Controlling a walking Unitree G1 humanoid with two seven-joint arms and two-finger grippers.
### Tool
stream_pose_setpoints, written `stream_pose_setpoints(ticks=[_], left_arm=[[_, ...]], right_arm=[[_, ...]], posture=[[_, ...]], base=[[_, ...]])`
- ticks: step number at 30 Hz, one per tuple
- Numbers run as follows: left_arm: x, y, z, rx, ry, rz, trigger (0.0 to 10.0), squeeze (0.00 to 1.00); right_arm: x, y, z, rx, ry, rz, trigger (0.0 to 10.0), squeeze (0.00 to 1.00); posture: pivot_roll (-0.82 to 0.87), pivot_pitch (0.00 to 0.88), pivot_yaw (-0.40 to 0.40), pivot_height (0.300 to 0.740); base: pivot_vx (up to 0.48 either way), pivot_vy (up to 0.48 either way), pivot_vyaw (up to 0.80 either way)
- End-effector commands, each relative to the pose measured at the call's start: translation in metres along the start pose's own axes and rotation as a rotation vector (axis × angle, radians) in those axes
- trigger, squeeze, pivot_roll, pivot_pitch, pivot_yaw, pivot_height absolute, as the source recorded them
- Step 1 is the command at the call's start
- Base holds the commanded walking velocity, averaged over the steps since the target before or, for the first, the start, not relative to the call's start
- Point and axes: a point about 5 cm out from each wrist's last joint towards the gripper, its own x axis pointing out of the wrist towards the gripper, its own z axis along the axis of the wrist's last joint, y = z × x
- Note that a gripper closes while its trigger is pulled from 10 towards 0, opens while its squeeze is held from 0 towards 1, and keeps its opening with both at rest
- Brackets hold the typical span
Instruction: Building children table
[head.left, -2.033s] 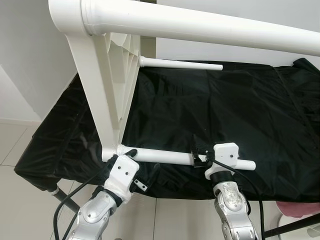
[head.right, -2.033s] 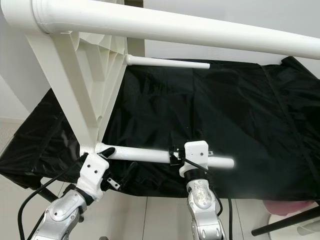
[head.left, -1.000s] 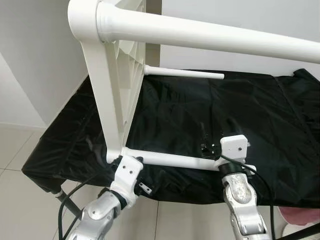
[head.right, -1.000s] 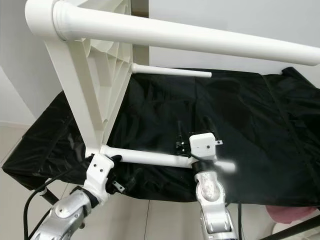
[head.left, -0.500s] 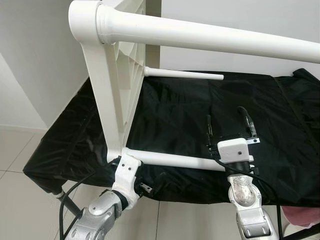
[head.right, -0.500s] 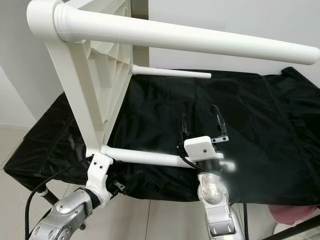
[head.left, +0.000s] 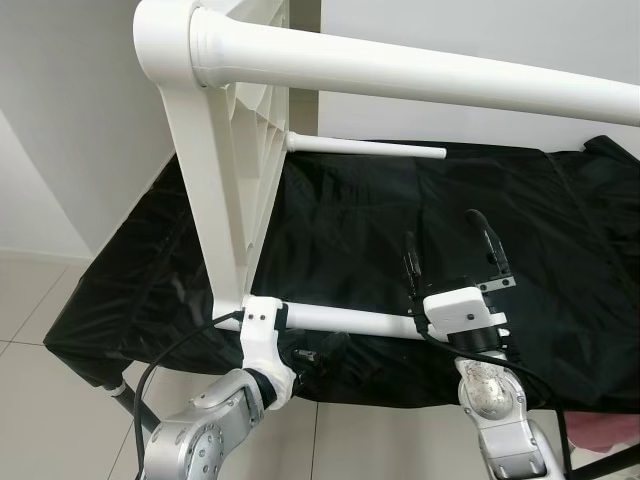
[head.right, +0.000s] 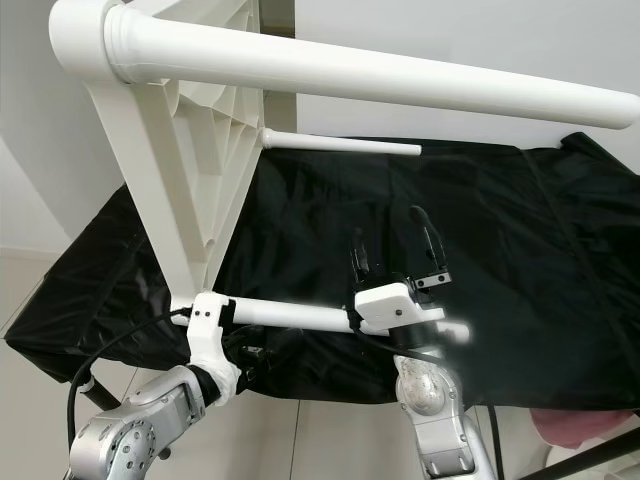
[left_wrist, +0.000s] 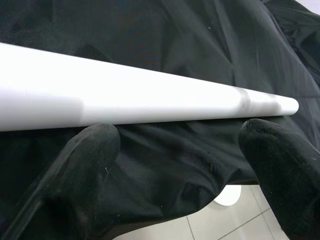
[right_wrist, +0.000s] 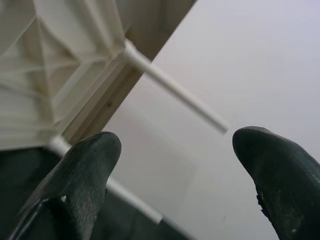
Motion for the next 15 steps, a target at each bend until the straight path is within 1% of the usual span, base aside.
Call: stream_pose_setpoints(ticks=[1,2,3,5,8,10,11,12,15], left_arm=[[0.0,-0.004,0.003,0.016,0.013,-0.019,10.0,0.0],[-0.001,-0.005,0.001,0.024,0.026,-0.029,10.0,0.0],[-0.001,-0.005,0.001,0.024,0.026,-0.029,10.0,0.0],[-0.003,-0.006,-0.001,0.023,0.061,-0.036,10.0,0.0],[-0.003,-0.006,-0.001,0.023,0.061,-0.036,10.0,0.0],[-0.003,-0.003,-0.001,0.031,0.077,-0.03,10.0,0.0],[-0.003,-0.003,-0.001,0.031,0.077,-0.03,10.0,0.0],[-0.003,-0.003,-0.001,0.031,0.087,-0.025,10.0,0.0],[-0.003,-0.003,0.0,0.029,0.092,-0.026,10.0,0.0]], right_arm=[[0.009,-0.011,0.014,-0.067,-0.111,-0.032,10.0,0.0],[0.012,-0.014,0.019,-0.112,-0.154,-0.04,10.0,0.0],[0.012,-0.014,0.019,-0.112,-0.154,-0.04,10.0,0.0],[0.017,-0.018,0.025,-0.21,-0.248,-0.034,10.0,0.0],[0.017,-0.018,0.025,-0.21,-0.248,-0.034,10.0,0.0],[0.019,-0.02,0.025,-0.279,-0.301,-0.033,10.0,0.0],[0.019,-0.02,0.025,-0.279,-0.301,-0.033,10.0,0.0],[0.021,-0.021,0.028,-0.312,-0.342,-0.03,10.0,0.0],[0.023,-0.021,0.03,-0.335,-0.371,-0.028,10.0,0.0]], posture=[[0.04,0.04,0.05,0.74],[0.04,0.044,0.058,0.74],[0.04,0.044,0.058,0.74],[0.04,0.048,0.066,0.74],[0.04,0.048,0.066,0.74],[0.04,0.05,0.078,0.74],[0.04,0.05,0.078,0.74],[0.04,0.048,0.082,0.74],[0.04,0.049,0.085,0.74]], base=[[0.0,0.0,0.0],[0.0,0.0,0.0],[0.0,0.0,0.0],[0.0,0.0,0.0],[0.0,0.0,0.0],[0.0,0.0,0.0],[0.0,0.0,0.0],[0.0,0.0,0.0],[0.0,0.0,0.0]])
